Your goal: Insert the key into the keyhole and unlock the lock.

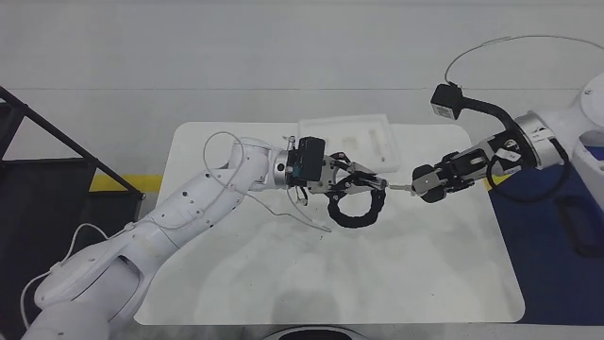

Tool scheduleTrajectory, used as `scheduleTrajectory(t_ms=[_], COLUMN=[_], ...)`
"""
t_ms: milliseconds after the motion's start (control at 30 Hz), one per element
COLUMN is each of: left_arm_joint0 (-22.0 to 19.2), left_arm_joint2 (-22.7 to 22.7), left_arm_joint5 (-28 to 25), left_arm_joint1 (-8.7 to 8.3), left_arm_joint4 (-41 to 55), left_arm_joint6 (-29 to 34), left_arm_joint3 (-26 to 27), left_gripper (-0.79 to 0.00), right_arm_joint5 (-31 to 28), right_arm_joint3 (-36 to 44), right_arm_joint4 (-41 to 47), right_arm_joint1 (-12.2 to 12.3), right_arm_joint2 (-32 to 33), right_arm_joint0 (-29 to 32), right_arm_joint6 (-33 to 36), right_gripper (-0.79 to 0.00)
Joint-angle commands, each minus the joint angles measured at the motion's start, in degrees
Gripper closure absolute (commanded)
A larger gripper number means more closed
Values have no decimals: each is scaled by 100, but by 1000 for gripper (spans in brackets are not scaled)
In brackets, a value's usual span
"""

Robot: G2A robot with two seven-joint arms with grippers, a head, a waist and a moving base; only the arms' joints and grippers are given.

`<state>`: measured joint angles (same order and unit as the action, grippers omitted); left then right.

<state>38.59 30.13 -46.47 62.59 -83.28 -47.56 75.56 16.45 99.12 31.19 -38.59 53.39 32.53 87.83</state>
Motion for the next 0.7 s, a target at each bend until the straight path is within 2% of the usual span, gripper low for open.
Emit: scheduleTrajectory(t_ms=[0, 267, 667], left_arm_joint0=[-45, -141, -92], left_arm_joint2=[-54, -145, -108], left_arm_joint5=[8, -26, -13], left_arm_joint1=[72, 263, 414], left_arm_joint4=[-28, -157, -263], left_arm_joint6=[-59, -227, -325], left_arm_joint3=[-103, -389, -548], left_gripper=[0, 0, 0], right_arm_joint5=[34, 66, 187], right_arm_joint3=[1, 52, 71], right_arm_joint4=[14, -27, 12], right_arm_joint1=[31, 154, 303], right_arm_joint2=[-61, -295, -430], right_arm_joint0=[-48, -192, -294], right_arm_joint6=[-32, -64, -186], right_gripper=[0, 0, 0])
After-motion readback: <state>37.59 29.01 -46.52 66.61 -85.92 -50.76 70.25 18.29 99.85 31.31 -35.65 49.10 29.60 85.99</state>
